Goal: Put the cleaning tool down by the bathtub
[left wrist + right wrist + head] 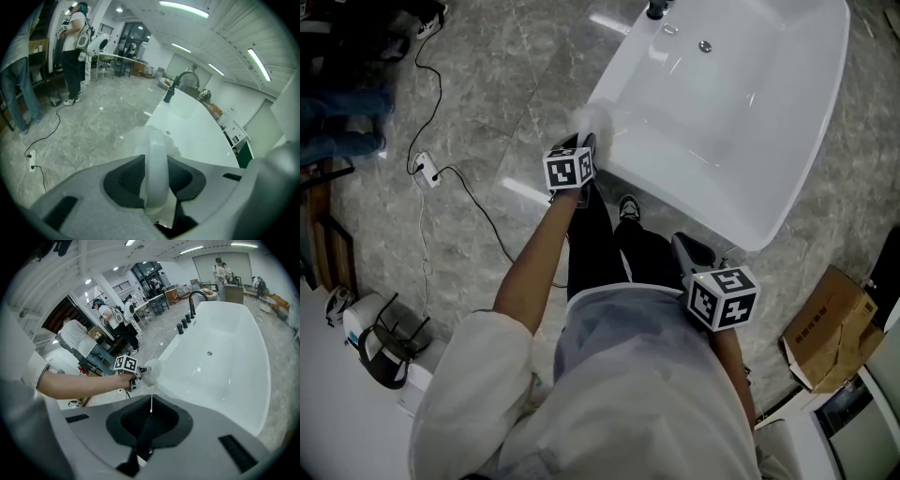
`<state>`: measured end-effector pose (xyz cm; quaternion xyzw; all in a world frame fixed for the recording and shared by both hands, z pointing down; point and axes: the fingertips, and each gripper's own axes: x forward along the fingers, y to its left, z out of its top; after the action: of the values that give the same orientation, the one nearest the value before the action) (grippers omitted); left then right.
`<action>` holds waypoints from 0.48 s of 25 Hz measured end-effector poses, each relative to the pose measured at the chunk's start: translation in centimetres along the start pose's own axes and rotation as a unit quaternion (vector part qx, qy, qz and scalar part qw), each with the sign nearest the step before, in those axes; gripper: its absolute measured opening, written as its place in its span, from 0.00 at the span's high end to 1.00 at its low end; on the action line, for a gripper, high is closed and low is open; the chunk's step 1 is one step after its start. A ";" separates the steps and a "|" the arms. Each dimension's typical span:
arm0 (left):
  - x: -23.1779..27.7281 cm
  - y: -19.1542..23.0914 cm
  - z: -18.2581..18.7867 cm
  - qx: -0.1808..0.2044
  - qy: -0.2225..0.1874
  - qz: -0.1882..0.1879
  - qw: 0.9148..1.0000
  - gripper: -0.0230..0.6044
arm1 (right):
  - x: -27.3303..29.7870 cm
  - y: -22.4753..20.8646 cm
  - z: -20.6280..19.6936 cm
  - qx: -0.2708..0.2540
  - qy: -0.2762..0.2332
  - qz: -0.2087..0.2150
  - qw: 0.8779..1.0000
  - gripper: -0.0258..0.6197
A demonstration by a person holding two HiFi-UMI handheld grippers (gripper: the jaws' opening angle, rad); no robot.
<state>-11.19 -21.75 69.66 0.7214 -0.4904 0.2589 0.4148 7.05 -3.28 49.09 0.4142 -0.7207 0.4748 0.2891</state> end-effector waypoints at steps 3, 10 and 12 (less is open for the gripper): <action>0.0 -0.3 0.0 -0.001 0.004 -0.008 1.000 0.76 | 0.0 0.1 0.1 -0.003 -0.002 0.002 1.000 0.94; -0.5 -0.4 -0.5 -0.004 0.010 -0.005 1.000 0.67 | -0.1 0.6 0.4 -0.009 -0.008 0.005 1.000 0.94; -0.8 -0.2 -0.7 -0.007 0.008 -0.003 1.000 0.67 | -0.1 0.8 0.4 -0.009 -0.009 0.005 1.000 0.94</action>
<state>-11.30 -20.77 69.35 0.7177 -0.4872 0.2598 0.4243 6.39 -3.40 48.48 0.4117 -0.7299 0.4659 0.2842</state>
